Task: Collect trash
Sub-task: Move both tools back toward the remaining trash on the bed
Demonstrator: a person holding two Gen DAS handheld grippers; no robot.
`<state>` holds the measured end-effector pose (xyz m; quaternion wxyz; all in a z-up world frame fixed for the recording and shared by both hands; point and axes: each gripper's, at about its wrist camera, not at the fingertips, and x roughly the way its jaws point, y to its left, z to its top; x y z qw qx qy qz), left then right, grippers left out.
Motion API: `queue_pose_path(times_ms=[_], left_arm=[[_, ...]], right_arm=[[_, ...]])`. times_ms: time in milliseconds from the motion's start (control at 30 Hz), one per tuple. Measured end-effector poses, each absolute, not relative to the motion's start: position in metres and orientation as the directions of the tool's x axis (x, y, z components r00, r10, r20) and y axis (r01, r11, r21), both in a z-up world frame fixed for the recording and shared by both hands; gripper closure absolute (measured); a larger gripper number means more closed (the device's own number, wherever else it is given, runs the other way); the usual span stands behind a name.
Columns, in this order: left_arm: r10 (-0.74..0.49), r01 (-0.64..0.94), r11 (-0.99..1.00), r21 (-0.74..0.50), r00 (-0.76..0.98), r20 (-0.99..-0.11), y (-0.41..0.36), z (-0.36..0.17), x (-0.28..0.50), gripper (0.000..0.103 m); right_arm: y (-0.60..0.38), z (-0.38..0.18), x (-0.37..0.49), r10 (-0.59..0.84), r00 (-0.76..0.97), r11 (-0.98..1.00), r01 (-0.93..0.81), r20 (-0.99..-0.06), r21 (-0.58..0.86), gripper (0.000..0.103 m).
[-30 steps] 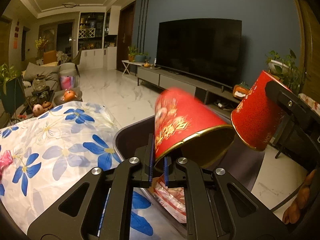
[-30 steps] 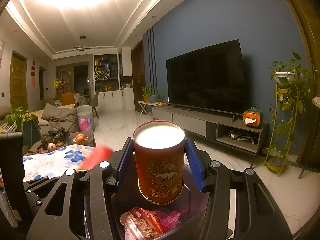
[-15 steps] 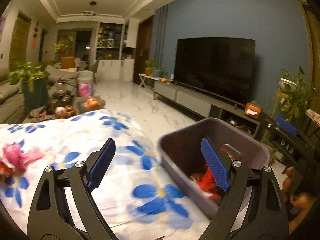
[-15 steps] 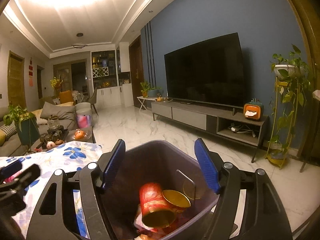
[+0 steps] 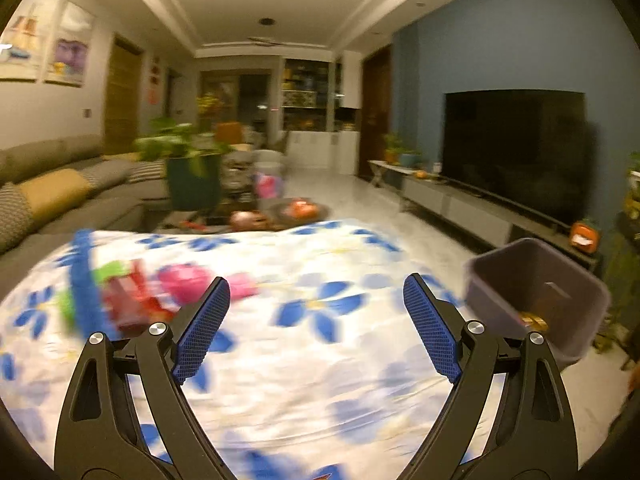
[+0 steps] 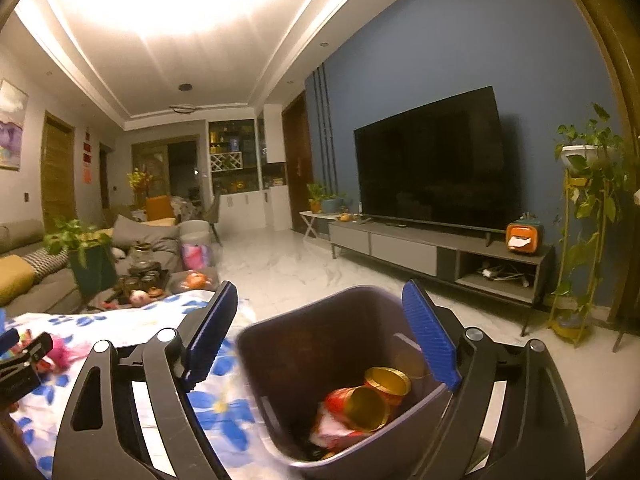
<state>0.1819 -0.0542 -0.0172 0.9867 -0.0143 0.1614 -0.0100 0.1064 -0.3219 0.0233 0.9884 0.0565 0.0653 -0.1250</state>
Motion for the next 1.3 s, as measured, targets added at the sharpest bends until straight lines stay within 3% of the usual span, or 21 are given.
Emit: queue_pose_path(times_ms=[300, 500, 800, 900, 1167, 1300], left_arm=[[0.206, -0.217, 0.976, 0.005, 0.921, -0.332, 0.041, -0.024, 0.158, 0.016], [0.294, -0.308, 0.951, 0.013, 0.896, -0.333, 0.092, -0.025, 0.152, 0.016], [0.267, -0.307, 0.95, -0.057, 0.894, -0.36, 0.124, -0.024, 0.164, 0.016], [0.254, -0.286, 0.958, -0.03, 0.889, -0.381, 0.12, -0.031, 0.178, 0.016], [0.165, -0.239, 0.967, -0.09, 0.853, -0.495, 0.138, -0.048, 0.202, 0.035], [0.124, -0.219, 0.968, -0.119, 0.838, -0.532, 0.148, -0.057, 0.205, 0.056]], right_arm=[[-0.234, 0.007, 0.125, -0.041, 0.977, 0.991, 0.066, -0.209, 0.114, 0.021], [-0.177, 0.003, 0.133, 0.075, 0.972, 0.992, -0.05, -0.221, 0.116, 0.021], [-0.12, -0.001, 0.145, 0.156, 0.96, 0.986, -0.137, -0.234, 0.098, 0.021], [-0.109, 0.002, 0.154, 0.171, 0.956, 0.983, -0.151, -0.237, 0.1, 0.021], [-0.073, -0.003, 0.173, 0.233, 0.935, 0.972, -0.217, -0.267, 0.089, 0.021], [-0.054, -0.008, 0.179, 0.262, 0.922, 0.965, -0.249, -0.284, 0.079, 0.021]])
